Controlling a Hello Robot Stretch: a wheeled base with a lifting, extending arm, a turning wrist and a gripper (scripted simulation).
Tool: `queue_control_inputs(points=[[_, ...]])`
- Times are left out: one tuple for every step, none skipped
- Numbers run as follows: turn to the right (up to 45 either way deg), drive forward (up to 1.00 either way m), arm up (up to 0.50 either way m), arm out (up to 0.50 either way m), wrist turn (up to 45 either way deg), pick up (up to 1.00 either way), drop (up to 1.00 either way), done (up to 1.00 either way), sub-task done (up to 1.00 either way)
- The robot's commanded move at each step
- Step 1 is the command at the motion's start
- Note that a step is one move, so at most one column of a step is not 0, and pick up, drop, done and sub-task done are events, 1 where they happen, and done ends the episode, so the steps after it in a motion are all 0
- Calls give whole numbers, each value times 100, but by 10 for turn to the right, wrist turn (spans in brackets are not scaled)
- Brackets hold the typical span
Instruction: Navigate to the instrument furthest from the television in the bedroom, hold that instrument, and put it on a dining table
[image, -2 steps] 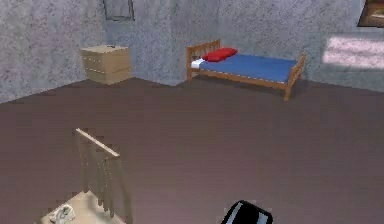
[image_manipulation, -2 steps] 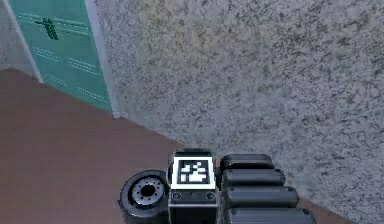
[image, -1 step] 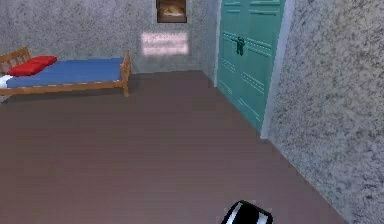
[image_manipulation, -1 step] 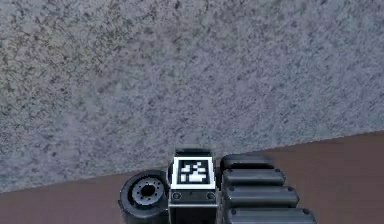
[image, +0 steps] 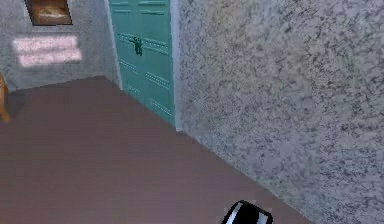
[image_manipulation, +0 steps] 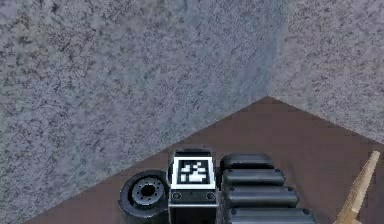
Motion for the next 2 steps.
queue_control_inputs(points=[[-450,0,0,0,0,0,0,0,0],[-450,0,0,0,0,0,0,0,0]])
